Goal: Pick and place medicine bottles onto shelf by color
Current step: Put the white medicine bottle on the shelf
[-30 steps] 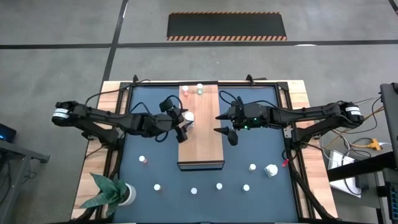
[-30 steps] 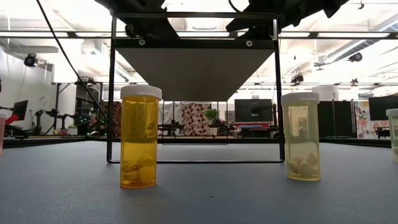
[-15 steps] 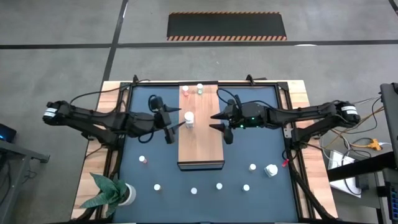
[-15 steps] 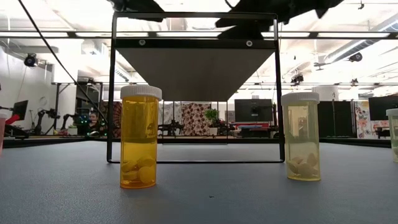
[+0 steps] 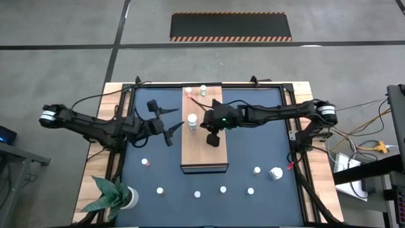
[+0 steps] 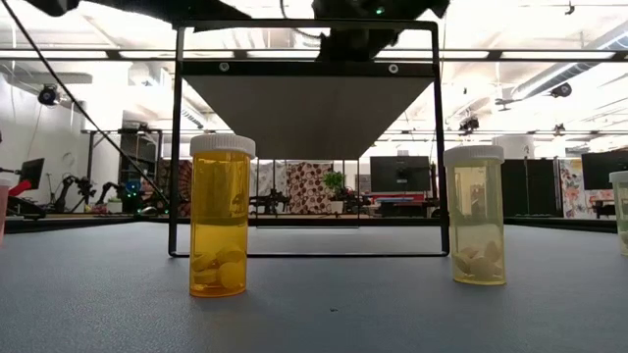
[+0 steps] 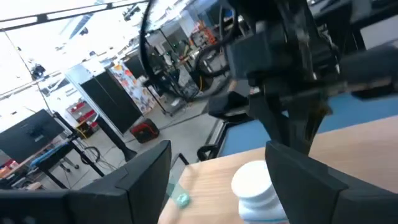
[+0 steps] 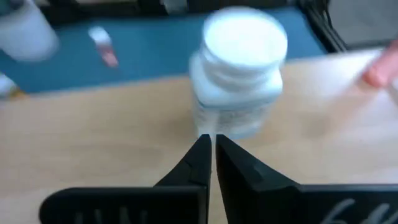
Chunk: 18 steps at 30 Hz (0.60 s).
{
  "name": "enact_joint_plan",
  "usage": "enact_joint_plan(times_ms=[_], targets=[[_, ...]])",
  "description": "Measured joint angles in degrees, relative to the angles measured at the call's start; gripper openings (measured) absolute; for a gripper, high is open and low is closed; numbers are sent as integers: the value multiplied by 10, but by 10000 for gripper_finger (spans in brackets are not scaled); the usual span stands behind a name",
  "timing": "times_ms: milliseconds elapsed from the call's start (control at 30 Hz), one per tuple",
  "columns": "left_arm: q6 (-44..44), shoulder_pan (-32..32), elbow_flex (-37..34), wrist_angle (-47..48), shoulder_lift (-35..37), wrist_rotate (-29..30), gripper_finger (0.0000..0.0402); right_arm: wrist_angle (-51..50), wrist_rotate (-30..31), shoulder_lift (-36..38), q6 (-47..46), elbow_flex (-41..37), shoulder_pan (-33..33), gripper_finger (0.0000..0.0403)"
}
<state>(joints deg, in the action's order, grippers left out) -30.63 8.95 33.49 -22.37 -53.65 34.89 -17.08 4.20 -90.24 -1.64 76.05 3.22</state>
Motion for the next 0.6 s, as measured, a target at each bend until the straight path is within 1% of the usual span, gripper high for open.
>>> enact_joint_plan(times_ms=[67,133,367,600], targets=[[0,0,-10,3,15,1,244,-43,26,-16,-7,29,0,9],[0,0,-20,6,30,1,244,-57,39,-28,-16,47,0,9],[1,0,-37,4,59,1,244,-49,38,-66,-17,74,2,9],[1,0,-47,3,74,0,244,-51,39,-83,-17,88,2,9]])
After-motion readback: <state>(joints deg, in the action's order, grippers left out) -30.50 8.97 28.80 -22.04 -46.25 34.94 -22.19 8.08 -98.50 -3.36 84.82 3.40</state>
